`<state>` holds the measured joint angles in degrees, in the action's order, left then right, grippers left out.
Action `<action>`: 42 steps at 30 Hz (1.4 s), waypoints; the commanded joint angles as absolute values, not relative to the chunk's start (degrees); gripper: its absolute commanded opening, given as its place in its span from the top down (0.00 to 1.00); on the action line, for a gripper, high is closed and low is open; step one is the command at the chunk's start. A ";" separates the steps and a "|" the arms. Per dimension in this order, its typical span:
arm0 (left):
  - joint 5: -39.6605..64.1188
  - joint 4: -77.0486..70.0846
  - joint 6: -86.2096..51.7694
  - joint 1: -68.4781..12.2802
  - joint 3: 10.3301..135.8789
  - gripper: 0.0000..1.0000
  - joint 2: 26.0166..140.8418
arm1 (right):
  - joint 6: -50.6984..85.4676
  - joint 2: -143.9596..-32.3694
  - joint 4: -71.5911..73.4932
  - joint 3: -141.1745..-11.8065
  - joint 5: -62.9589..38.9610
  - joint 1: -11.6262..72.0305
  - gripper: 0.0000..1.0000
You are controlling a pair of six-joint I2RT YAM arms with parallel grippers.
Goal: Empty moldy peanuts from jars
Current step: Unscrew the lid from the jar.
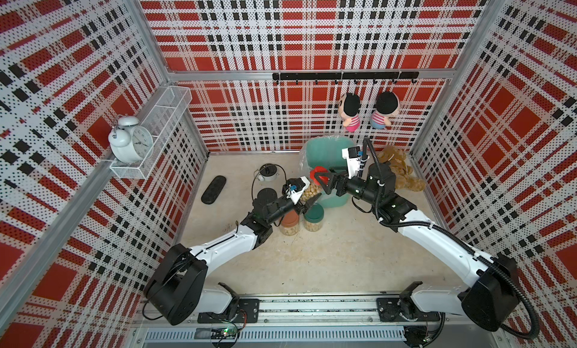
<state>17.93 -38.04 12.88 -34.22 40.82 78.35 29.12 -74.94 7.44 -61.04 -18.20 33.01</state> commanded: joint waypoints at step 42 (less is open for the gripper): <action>44.39 -40.54 5.82 -28.13 43.74 1.00 80.22 | -5.57 -82.88 20.02 -63.60 -69.02 20.78 1.00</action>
